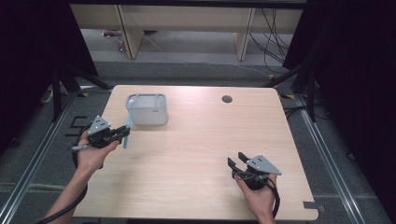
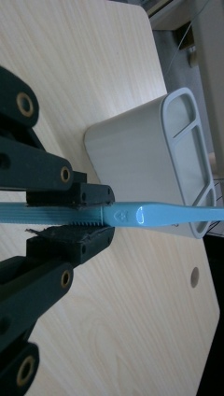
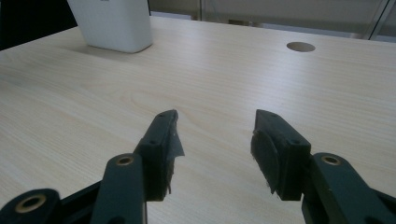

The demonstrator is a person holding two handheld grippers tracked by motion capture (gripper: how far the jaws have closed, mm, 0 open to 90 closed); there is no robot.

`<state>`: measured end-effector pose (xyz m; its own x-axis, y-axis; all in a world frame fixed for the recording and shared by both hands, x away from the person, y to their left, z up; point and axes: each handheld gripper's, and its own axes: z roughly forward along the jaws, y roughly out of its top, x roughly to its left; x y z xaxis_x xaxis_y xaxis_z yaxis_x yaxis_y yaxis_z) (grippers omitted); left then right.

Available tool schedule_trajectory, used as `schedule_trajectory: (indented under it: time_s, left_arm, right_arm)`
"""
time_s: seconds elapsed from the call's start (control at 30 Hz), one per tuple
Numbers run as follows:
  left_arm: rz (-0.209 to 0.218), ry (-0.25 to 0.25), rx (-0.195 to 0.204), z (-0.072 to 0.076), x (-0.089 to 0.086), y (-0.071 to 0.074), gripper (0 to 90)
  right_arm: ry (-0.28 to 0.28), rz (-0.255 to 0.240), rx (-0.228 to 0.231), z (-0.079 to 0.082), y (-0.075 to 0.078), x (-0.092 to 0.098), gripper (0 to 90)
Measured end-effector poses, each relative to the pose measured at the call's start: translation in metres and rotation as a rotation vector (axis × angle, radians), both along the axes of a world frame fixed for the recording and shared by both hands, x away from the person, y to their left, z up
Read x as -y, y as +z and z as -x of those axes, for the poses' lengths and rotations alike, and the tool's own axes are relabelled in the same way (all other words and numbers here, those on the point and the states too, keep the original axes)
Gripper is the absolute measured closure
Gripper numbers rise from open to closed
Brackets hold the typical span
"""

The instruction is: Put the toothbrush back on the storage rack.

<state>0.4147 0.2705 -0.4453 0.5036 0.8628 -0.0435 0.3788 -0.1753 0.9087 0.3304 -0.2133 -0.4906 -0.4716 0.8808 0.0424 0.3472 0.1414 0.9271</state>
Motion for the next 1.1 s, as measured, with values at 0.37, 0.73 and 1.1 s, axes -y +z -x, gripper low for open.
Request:
schedule_trajectory:
  time_s: [0.37, 0.73, 1.1]
  left_arm:
    - [0.034, 0.008, 0.011, -0.006, 0.000, 0.001, 78.3]
    - [0.044, 0.008, 0.028, -0.012, 0.003, 0.005, 78.3]
    - [0.061, 0.025, 0.038, -0.018, 0.005, 0.010, 78.3]
  right_arm:
    - [0.010, -0.006, 0.001, -0.001, -0.002, -0.001, 50.7]
    - [0.008, -0.003, -0.004, -0.001, -0.002, -0.002, 50.7]
    - [0.010, -0.002, 0.000, -0.001, -0.004, -0.002, 50.7]
